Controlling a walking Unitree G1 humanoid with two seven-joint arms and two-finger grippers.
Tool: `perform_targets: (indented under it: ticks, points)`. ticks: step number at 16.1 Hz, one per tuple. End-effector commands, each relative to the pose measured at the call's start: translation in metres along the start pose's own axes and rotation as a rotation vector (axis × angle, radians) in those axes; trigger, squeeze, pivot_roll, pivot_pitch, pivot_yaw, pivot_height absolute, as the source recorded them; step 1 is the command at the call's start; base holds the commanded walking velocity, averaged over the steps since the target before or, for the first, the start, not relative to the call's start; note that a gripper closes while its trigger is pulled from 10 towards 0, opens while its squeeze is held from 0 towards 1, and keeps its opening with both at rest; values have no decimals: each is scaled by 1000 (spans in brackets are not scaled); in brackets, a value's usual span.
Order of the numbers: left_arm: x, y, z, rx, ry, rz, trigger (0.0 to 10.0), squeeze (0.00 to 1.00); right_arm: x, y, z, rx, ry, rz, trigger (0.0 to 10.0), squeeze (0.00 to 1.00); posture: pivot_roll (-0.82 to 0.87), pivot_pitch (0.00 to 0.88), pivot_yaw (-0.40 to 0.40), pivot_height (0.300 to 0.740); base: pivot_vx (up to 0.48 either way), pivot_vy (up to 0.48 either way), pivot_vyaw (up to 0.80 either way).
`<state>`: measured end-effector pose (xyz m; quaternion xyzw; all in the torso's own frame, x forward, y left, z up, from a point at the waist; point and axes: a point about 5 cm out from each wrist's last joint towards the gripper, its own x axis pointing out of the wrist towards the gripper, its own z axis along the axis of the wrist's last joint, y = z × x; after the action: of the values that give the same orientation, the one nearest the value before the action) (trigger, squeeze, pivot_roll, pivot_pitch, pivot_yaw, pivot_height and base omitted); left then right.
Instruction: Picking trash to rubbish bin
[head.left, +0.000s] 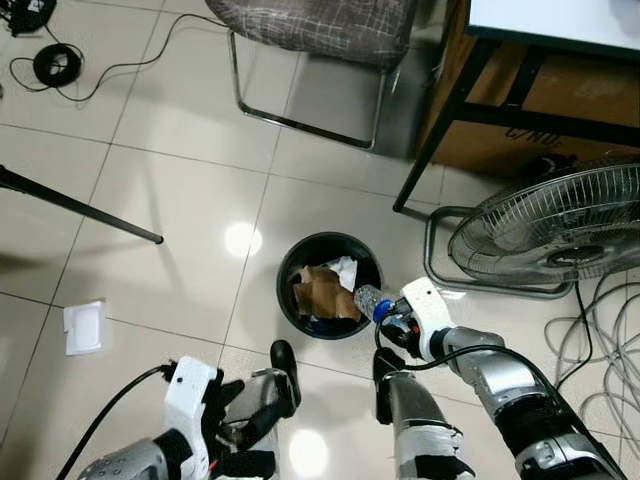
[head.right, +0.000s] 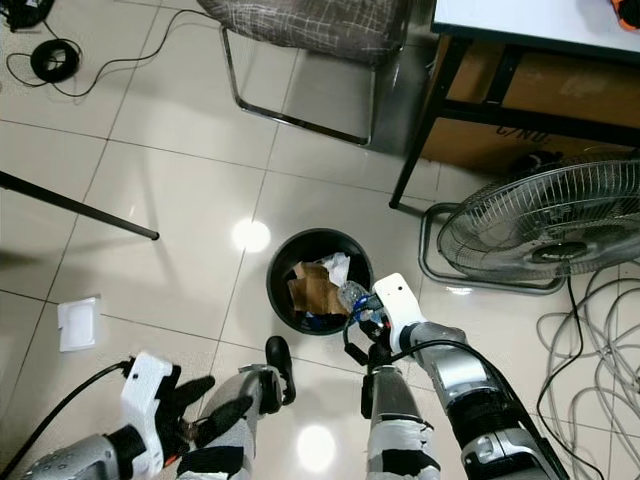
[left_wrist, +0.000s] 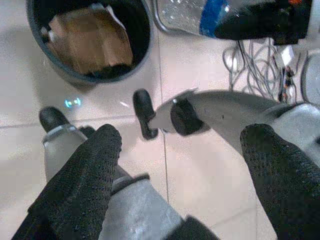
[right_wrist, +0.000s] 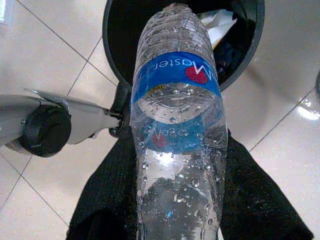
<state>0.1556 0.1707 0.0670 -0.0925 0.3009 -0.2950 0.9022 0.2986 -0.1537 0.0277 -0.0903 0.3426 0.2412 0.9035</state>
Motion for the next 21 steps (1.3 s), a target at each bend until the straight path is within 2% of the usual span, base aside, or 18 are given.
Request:
perform_targets:
  ticks: [1,2,3,4,5,6,7,9,15,17,21]
  points:
    - [-8,-3,-7,-34,56,-14,10000,0,3,5,-18,2,50,19,10000,0,2,496,84,740,0,0,0]
    - [-9,-4,-6,-32,72,-21,10000,0,5,4,-18,-9,40,14,10000,0,3,496,86,740,0,0,0]
    - [-10,-6,-5,-26,86,-31,10000,0,7,5,-16,1,29,34,10000,141,4,497,89,740,0,0,0]
    - [-10,-6,-4,-21,93,-36,10000,0,9,7,-15,3,26,49,10000,141,4,497,89,740,0,0,0]
    - [-10,-8,-7,-17,113,-52,10000,0,13,14,-13,-19,25,84,10000,208,4,497,89,740,0,0,0]
    - [-10,-9,-9,3,127,-57,10000,0,16,18,-11,-27,22,97,10000,31,4,497,89,740,0,0,0]
    - [-10,-10,-9,29,139,-65,10000,0,20,24,-6,-35,16,114,10000,0,4,497,89,740,0,0,0]
    - [-10,-13,-9,61,151,-71,10000,0,28,37,4,-61,-1,145,10000,0,25,489,87,740,0,0,0]
    - [-16,-11,-15,80,183,-60,10000,0,36,48,19,-92,-28,177,10000,0,36,491,79,740,0,0,0]
    - [-16,-13,-16,80,186,-68,10000,0,38,51,21,-61,-47,182,10000,0,44,493,81,740,0,0,0]
    - [-19,-14,-17,79,193,-69,10000,0,37,43,18,-39,-70,117,10000,0,51,504,82,740,0,0,0]
